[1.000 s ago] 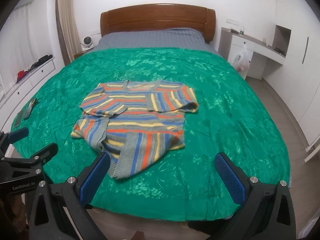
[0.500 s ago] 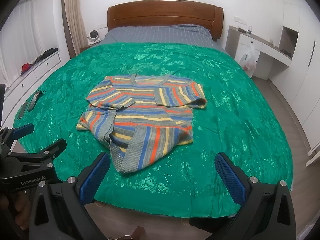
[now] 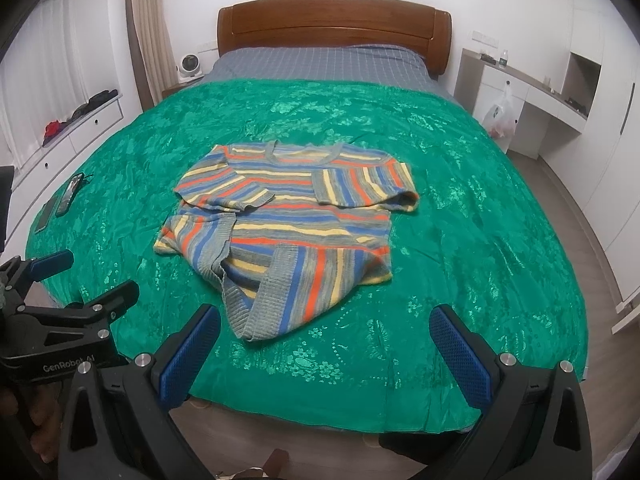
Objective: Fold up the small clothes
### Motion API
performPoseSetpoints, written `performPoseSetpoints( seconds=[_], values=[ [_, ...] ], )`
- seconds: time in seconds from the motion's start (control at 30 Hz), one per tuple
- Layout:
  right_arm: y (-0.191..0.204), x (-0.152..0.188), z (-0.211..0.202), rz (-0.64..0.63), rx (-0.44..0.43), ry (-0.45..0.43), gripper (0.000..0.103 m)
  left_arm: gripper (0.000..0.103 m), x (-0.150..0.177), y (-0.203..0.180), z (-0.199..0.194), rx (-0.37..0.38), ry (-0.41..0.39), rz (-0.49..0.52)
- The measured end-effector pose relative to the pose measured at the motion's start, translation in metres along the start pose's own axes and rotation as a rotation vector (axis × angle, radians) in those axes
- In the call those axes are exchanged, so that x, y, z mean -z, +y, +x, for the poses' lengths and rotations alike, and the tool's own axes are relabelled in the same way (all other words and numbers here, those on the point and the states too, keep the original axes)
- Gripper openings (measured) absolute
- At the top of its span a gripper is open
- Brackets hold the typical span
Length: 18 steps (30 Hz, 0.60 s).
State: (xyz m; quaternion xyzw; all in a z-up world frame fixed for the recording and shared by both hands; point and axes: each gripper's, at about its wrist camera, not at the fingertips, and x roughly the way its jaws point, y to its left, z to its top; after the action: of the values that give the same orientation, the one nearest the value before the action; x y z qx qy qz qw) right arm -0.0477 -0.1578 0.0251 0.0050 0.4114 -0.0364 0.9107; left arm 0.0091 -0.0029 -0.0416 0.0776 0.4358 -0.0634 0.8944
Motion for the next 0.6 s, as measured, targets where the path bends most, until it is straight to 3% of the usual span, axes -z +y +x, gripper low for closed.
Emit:
performPoseSetpoints(
  seconds=[0.6],
  values=[
    [0.001, 0.0038, 0.0041, -0.007, -0.004, 0.004, 0.103, 0.103, 0.0039, -0.0002, 0.0, -0.005, 0.005, -0.004]
  ],
)
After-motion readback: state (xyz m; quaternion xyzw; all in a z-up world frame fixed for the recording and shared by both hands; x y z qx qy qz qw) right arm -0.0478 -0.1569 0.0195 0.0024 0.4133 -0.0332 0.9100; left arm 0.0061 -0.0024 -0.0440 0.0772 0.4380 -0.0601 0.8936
